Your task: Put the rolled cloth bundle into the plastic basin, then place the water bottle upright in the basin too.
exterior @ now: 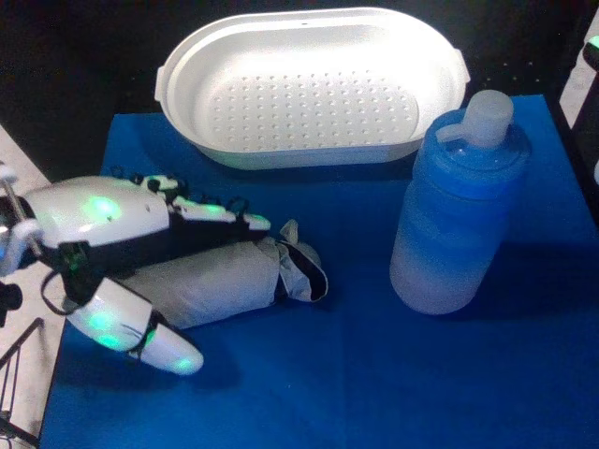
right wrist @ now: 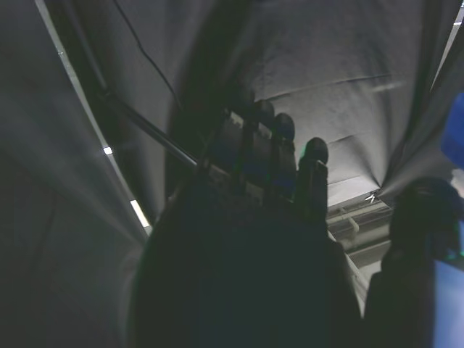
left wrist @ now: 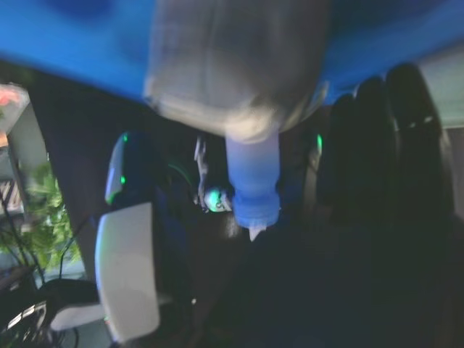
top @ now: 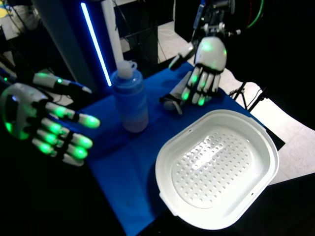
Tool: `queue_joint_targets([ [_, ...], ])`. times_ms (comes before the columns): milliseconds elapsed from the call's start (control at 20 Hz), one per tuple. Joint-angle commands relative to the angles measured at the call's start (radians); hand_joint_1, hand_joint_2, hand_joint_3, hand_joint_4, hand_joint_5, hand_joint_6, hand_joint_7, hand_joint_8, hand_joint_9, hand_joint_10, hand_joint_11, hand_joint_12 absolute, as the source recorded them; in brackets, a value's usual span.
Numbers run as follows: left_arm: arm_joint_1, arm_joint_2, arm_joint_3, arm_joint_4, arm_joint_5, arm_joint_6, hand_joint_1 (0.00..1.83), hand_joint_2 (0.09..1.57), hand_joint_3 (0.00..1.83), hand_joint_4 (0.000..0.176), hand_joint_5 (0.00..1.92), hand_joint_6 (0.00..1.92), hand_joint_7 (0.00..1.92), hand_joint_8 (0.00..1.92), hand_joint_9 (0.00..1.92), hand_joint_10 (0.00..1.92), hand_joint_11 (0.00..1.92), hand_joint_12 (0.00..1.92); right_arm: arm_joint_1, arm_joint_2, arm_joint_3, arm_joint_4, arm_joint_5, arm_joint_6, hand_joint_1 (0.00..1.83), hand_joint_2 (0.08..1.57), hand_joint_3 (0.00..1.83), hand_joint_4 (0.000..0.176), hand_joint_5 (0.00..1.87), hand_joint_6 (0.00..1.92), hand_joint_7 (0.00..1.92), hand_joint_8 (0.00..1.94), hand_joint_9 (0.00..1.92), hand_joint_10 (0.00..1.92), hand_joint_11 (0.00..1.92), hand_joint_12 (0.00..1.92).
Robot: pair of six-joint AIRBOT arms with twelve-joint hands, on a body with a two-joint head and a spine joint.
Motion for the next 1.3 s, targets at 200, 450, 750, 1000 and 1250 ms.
queue_joint_targets([
  [200, -0.013, -0.052, 0.045, -0.012, 0.004, -0.004, 1.02, 1.14, 0.01, 0.111, 0.37, 0.01, 0.67, 0.03, 0.63, 0.08, 0.0, 1.48, 0.005, -0.003, 0.005, -0.001, 0.125, 0.007, 0.2, 1.38, 0.0, 0.139, 0.07, 0.0, 0.12, 0.01, 0.12, 0.01, 0.01, 0.23],
  [450, -0.013, -0.063, 0.074, -0.11, -0.04, 0.007, 1.05, 1.4, 0.01, 0.0, 0.47, 1.68, 0.32, 1.92, 0.44, 1.91, 0.31, 1.92, 0.005, -0.003, 0.005, -0.001, 0.125, 0.007, 0.17, 1.4, 0.0, 0.151, 0.07, 0.0, 0.12, 0.0, 0.12, 0.0, 0.03, 0.24],
  [750, -0.013, -0.036, 0.065, -0.238, -0.162, 0.056, 1.45, 1.21, 0.01, 0.176, 0.59, 1.92, 1.12, 1.92, 1.53, 1.92, 1.61, 1.92, 0.003, -0.008, 0.005, -0.001, 0.125, 0.007, 0.09, 1.42, 0.0, 0.147, 0.08, 0.0, 0.14, 0.0, 0.14, 0.0, 0.09, 0.2],
  [1000, -0.039, 0.033, 0.011, -0.265, -0.328, 0.065, 1.65, 1.21, 0.0, 0.176, 0.7, 1.92, 1.04, 1.92, 1.36, 1.92, 1.52, 1.92, 0.002, -0.007, 0.005, -0.001, 0.125, 0.007, 0.09, 1.42, 0.0, 0.138, 0.09, 0.0, 0.12, 0.0, 0.11, 0.0, 0.04, 0.17],
  [1250, -0.17, 0.073, -0.006, -0.282, -0.439, 0.151, 1.73, 1.16, 0.0, 0.176, 0.76, 1.92, 1.03, 1.92, 1.38, 1.92, 1.46, 1.92, 0.0, -0.01, 0.006, -0.001, 0.125, 0.007, 0.08, 1.42, 0.0, 0.14, 0.09, 0.0, 0.11, 0.0, 0.1, 0.01, 0.07, 0.18],
])
